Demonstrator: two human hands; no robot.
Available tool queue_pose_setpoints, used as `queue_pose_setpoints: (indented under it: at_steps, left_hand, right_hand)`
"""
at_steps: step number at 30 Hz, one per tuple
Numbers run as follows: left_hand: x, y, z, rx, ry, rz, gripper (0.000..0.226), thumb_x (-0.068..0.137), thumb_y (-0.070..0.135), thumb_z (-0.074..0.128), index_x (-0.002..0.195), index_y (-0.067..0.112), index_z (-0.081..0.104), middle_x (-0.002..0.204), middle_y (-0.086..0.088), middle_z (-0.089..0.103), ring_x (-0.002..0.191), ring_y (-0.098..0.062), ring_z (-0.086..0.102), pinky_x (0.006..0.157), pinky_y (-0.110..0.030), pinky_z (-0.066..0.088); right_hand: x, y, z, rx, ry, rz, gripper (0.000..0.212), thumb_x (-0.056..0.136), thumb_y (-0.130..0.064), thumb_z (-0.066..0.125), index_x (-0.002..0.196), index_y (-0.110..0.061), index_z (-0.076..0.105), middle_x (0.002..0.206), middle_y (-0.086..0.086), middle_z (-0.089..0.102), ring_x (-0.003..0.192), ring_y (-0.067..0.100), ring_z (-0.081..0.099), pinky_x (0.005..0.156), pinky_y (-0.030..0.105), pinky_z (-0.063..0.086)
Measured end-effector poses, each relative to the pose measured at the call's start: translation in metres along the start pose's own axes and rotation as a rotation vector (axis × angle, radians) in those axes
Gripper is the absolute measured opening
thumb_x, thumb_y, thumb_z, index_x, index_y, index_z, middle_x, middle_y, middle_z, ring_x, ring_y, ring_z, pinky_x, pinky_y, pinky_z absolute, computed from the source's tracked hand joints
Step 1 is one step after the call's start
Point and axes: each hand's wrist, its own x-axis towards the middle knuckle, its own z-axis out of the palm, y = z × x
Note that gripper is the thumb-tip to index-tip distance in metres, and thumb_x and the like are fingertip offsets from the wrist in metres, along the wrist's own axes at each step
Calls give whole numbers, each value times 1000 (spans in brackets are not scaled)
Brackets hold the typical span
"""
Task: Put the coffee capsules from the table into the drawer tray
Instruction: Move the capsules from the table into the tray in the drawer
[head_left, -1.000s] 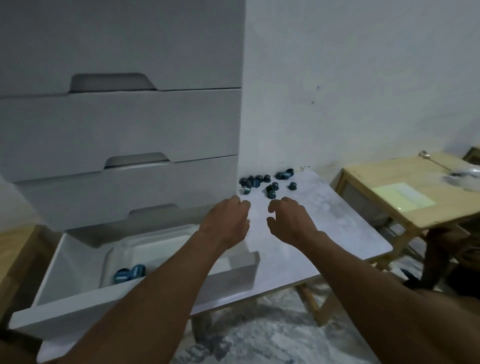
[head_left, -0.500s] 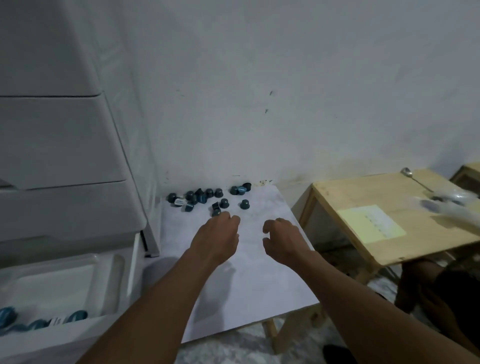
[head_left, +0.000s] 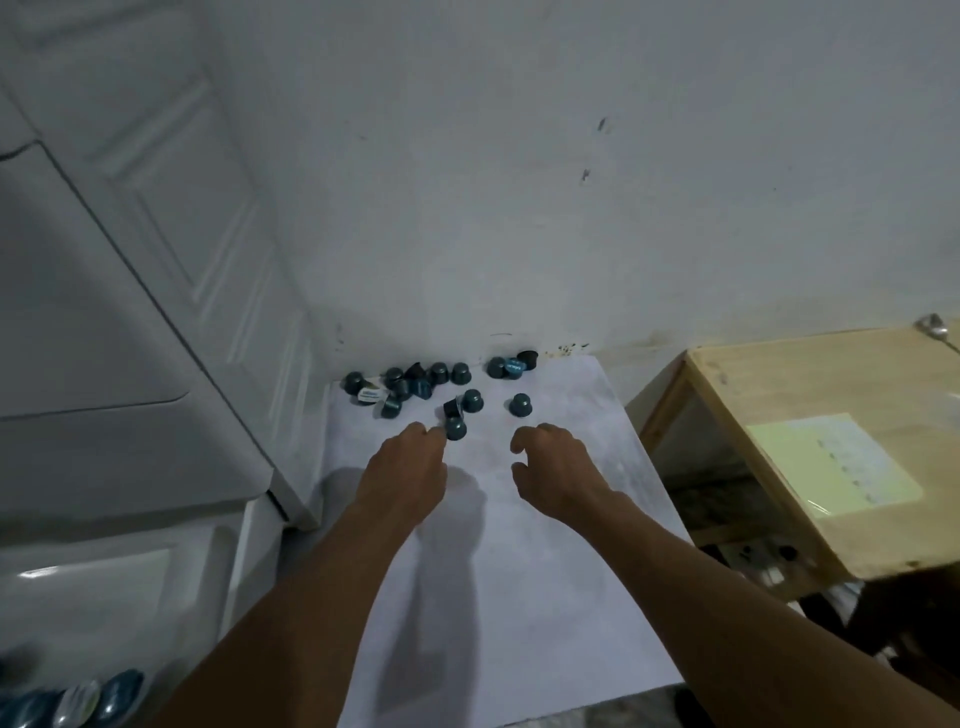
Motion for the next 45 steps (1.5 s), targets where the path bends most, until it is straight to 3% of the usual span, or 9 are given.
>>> queue_pose_setpoints:
  at_steps: [8, 18, 21, 23, 28, 34, 39, 41, 45]
  left_hand:
    - [69, -13, 29, -151, -32, -44, 26, 92, 15, 52, 118, 15, 56, 115, -6, 58, 104, -28, 58, 85, -35, 47]
    - [124, -13, 60, -245, -37, -206, 41, 85, 28, 67, 119, 11, 51, 117, -9, 58, 108, -26, 57, 88, -32, 46]
    - [136, -10, 71, -256, -36, -248, 48, 82, 31, 71, 118, 10, 46, 115, -11, 58, 106, -29, 58, 84, -35, 48]
    - [143, -10, 77, -261, -39, -255, 45, 84, 27, 69, 117, 10, 45, 114, -12, 59, 106, -29, 59, 84, -35, 49]
    - [162, -14, 82, -314, 14, -241, 24, 90, 18, 58, 109, 9, 46, 107, -11, 63, 101, -27, 61, 78, -34, 49]
    - [174, -24, 75, -299, 16, -251, 20, 89, 12, 57, 104, 10, 45, 105, -12, 61, 98, -28, 60, 70, -27, 39]
    - [156, -27, 63, -348, -12, -241, 34, 86, 14, 64, 114, 13, 44, 113, -12, 58, 104, -29, 58, 84, -37, 50]
    - [147, -29, 56, -326, -32, -226, 39, 87, 18, 62, 122, 17, 46, 121, -12, 54, 111, -30, 53, 90, -37, 46]
    - [132, -31, 44, -311, -86, -241, 45, 87, 22, 59, 132, 21, 51, 129, -12, 44, 116, -33, 49, 95, -37, 43]
  right_hand:
    - [78, -1, 22, -8, -76, 51, 28, 89, -14, 56, 117, -10, 59, 125, 16, 58, 107, 35, 59, 90, 41, 50]
    - [155, 6, 41, 30, -79, 45, 33, 87, -7, 57, 120, -11, 59, 112, 13, 61, 102, 32, 58, 84, 36, 46]
    - [174, 8, 47, 51, -111, 33, 33, 84, -3, 57, 116, -11, 59, 109, 12, 59, 98, 34, 58, 85, 42, 49]
    - [184, 10, 52, 65, -126, 26, 32, 83, -3, 56, 114, -11, 59, 108, 12, 57, 95, 35, 58, 84, 46, 50]
    - [206, 14, 63, 51, -200, -21, 41, 89, -7, 55, 129, -15, 53, 122, 14, 52, 105, 37, 56, 85, 40, 47]
    - [216, 14, 68, 38, -191, 0, 22, 89, -8, 55, 110, -5, 57, 111, 15, 56, 98, 36, 56, 72, 35, 41]
    - [207, 9, 58, 61, -146, 3, 20, 87, -11, 57, 106, -7, 55, 106, 14, 61, 93, 33, 58, 75, 36, 46]
    - [197, 5, 51, 76, -131, 7, 28, 86, -14, 57, 114, -13, 57, 109, 14, 60, 97, 35, 58, 80, 39, 49]
    - [173, -3, 37, 91, -96, 33, 22, 84, -11, 53, 103, -14, 63, 99, 15, 56, 92, 37, 55, 77, 40, 49]
